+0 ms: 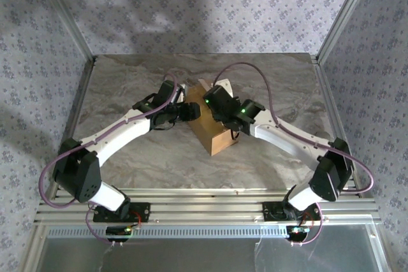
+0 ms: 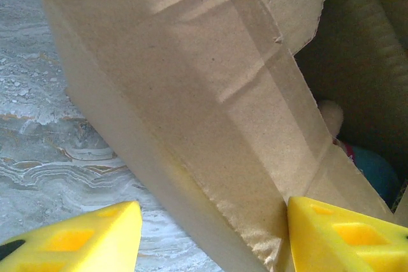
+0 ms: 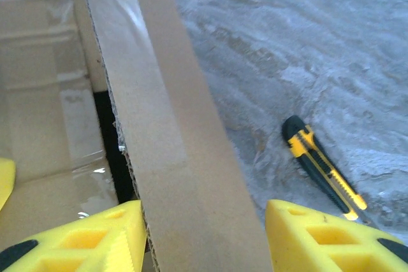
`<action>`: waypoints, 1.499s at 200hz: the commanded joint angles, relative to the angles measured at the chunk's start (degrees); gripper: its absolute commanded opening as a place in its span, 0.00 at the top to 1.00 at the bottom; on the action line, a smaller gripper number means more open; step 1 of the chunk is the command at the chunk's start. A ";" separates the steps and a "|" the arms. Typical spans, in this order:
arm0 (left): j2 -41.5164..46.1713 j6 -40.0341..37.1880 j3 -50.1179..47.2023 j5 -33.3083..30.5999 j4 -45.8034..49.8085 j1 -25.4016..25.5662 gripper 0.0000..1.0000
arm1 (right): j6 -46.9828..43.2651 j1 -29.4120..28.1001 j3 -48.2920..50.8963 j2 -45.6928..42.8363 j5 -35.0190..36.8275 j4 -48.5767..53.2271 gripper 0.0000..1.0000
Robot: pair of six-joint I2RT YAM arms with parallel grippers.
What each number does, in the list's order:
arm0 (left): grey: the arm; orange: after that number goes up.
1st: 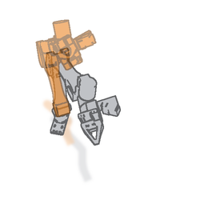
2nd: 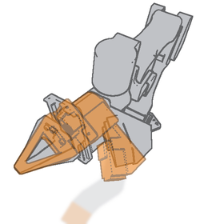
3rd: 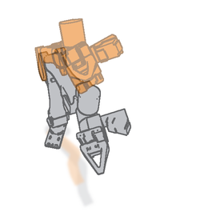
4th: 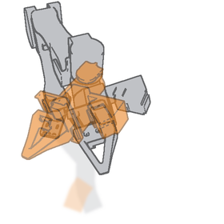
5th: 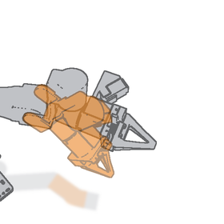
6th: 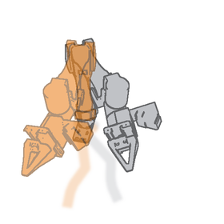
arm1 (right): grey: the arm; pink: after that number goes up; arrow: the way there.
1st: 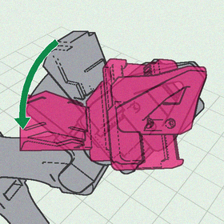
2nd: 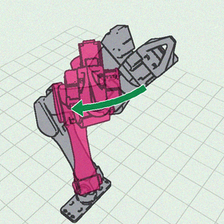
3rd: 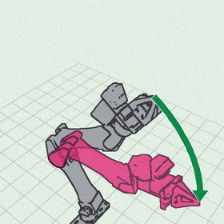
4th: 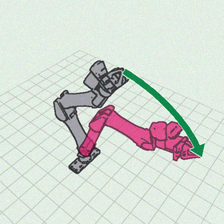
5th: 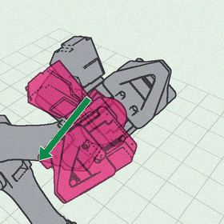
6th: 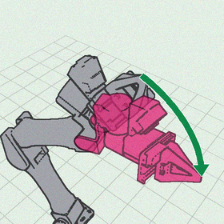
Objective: Unpack the express box
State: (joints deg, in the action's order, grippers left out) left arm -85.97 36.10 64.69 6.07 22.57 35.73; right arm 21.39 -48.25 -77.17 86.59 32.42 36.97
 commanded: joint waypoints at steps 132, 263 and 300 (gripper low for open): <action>-2.13 -2.35 -0.60 -5.31 18.83 -0.39 0.40 | -3.90 19.32 11.89 -11.49 -35.35 -5.78 0.56; -5.97 -5.69 25.71 -9.09 35.34 2.54 0.29 | 7.22 12.08 28.32 -25.91 -31.45 -19.21 0.74; -11.88 -6.34 34.77 -10.42 40.25 3.47 0.28 | 8.75 7.73 28.13 -26.38 -26.02 -18.41 0.78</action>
State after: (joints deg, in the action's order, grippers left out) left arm -94.63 31.05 93.45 -2.50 56.80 38.41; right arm 27.70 -37.85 -49.52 61.10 1.58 19.25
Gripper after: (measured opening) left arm 0.721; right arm 0.226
